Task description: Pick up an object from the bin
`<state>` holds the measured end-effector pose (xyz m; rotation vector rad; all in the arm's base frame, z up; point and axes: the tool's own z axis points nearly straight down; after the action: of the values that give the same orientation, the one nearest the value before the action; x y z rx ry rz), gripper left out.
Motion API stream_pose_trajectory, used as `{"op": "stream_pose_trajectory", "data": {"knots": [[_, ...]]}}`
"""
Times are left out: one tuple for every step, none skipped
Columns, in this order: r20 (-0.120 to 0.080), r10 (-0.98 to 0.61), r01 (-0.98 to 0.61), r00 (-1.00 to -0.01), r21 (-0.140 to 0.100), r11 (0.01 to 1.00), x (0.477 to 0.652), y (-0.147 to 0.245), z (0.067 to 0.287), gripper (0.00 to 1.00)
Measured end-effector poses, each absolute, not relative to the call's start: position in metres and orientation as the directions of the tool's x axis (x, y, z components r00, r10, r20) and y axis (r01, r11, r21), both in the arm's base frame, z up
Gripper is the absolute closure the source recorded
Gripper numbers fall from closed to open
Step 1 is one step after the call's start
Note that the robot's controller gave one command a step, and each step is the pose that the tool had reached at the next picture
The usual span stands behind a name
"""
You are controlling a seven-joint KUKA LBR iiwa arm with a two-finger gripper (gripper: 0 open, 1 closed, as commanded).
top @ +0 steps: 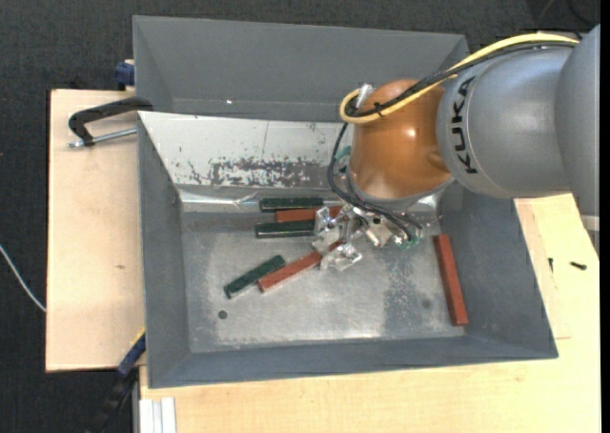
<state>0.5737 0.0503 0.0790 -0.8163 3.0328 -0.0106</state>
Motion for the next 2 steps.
{"op": "stream_pose_trajectory", "data": {"knots": [[0.001,-0.502,-0.502,-0.865,-0.006,0.865,0.574,0.050,0.079,1.00],[-0.005,-0.554,-0.554,-0.833,-0.001,0.833,0.576,0.050,0.276,1.00]]}}
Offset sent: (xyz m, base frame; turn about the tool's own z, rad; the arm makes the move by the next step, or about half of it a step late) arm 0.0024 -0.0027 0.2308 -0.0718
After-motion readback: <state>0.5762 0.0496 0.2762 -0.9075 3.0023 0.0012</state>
